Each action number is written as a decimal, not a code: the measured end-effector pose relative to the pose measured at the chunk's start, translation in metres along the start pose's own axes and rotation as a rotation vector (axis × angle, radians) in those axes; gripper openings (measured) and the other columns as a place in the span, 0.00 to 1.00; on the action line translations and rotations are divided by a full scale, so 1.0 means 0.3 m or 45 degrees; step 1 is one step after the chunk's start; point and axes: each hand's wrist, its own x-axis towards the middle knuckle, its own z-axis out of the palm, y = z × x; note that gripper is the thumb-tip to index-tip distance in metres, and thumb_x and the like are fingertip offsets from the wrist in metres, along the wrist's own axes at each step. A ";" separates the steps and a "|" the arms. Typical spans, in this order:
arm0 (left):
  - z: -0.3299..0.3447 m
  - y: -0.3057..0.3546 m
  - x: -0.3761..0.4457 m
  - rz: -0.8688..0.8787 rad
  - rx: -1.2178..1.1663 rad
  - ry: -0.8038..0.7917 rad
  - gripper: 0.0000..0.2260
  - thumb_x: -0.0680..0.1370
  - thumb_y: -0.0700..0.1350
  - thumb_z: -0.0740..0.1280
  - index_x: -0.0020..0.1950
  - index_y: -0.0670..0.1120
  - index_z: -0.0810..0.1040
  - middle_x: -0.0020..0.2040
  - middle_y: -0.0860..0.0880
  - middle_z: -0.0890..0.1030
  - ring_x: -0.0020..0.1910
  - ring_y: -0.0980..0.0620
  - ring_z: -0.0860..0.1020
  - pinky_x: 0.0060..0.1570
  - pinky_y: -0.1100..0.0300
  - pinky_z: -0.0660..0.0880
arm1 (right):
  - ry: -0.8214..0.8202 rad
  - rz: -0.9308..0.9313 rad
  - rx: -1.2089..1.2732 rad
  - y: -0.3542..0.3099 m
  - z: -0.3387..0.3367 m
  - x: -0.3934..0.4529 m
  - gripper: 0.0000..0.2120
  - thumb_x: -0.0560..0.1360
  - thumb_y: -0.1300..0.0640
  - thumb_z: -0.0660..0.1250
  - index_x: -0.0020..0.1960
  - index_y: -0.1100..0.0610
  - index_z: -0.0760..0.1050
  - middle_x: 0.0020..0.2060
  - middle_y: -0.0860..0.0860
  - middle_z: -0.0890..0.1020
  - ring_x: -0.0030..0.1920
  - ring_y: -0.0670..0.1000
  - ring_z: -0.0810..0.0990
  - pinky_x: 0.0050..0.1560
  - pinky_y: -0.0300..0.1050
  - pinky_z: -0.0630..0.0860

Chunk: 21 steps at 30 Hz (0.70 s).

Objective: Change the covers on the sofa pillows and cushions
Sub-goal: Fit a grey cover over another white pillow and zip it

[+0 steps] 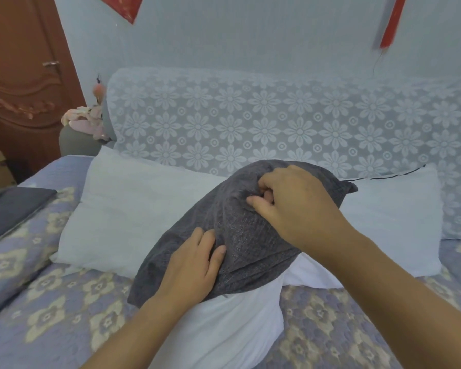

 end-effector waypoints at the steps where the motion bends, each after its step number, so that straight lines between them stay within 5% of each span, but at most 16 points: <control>1: 0.002 0.007 0.002 0.001 0.007 0.000 0.15 0.84 0.61 0.49 0.58 0.53 0.68 0.47 0.56 0.68 0.41 0.56 0.71 0.37 0.57 0.71 | -0.014 0.024 -0.019 0.003 -0.001 -0.003 0.16 0.78 0.45 0.65 0.36 0.48 0.65 0.36 0.45 0.71 0.44 0.50 0.69 0.44 0.45 0.64; 4: 0.007 0.020 0.011 0.006 0.020 -0.002 0.16 0.84 0.61 0.49 0.61 0.53 0.67 0.48 0.56 0.68 0.42 0.55 0.72 0.38 0.57 0.71 | -0.039 0.116 -0.012 0.006 -0.019 -0.009 0.08 0.76 0.50 0.65 0.42 0.53 0.71 0.42 0.49 0.72 0.45 0.52 0.72 0.46 0.50 0.71; 8: 0.007 0.016 0.016 -0.018 -0.017 -0.003 0.19 0.83 0.62 0.48 0.63 0.53 0.68 0.49 0.57 0.68 0.43 0.56 0.71 0.40 0.59 0.68 | -0.027 0.209 0.082 0.029 -0.141 0.005 0.05 0.73 0.53 0.66 0.39 0.51 0.74 0.35 0.47 0.78 0.38 0.50 0.76 0.39 0.47 0.73; 14: 0.009 0.037 0.026 0.002 -0.053 -0.011 0.21 0.83 0.63 0.47 0.64 0.53 0.69 0.49 0.58 0.67 0.43 0.57 0.71 0.40 0.58 0.69 | -0.266 -0.256 -0.186 0.064 -0.252 0.069 0.06 0.83 0.51 0.57 0.49 0.50 0.69 0.40 0.48 0.77 0.40 0.51 0.75 0.42 0.50 0.72; 16: 0.009 0.032 0.027 -0.002 -0.061 -0.004 0.21 0.83 0.64 0.47 0.64 0.53 0.69 0.49 0.58 0.67 0.43 0.58 0.71 0.40 0.58 0.69 | -0.198 -0.372 -0.229 0.068 -0.270 0.088 0.06 0.81 0.54 0.59 0.46 0.50 0.71 0.44 0.46 0.77 0.44 0.49 0.75 0.46 0.47 0.72; 18: 0.010 0.026 0.025 0.008 -0.053 -0.004 0.21 0.83 0.65 0.46 0.63 0.54 0.68 0.48 0.59 0.66 0.42 0.59 0.70 0.39 0.60 0.67 | -0.212 -0.280 -0.071 0.061 -0.293 0.099 0.08 0.80 0.55 0.61 0.43 0.51 0.73 0.43 0.45 0.78 0.44 0.47 0.77 0.47 0.45 0.74; 21: 0.014 0.015 0.014 0.017 -0.039 -0.007 0.22 0.83 0.65 0.45 0.63 0.53 0.69 0.48 0.59 0.66 0.41 0.59 0.70 0.38 0.61 0.66 | -0.526 -0.046 0.168 0.055 -0.288 0.114 0.11 0.83 0.54 0.58 0.43 0.49 0.73 0.34 0.46 0.80 0.35 0.44 0.79 0.40 0.42 0.74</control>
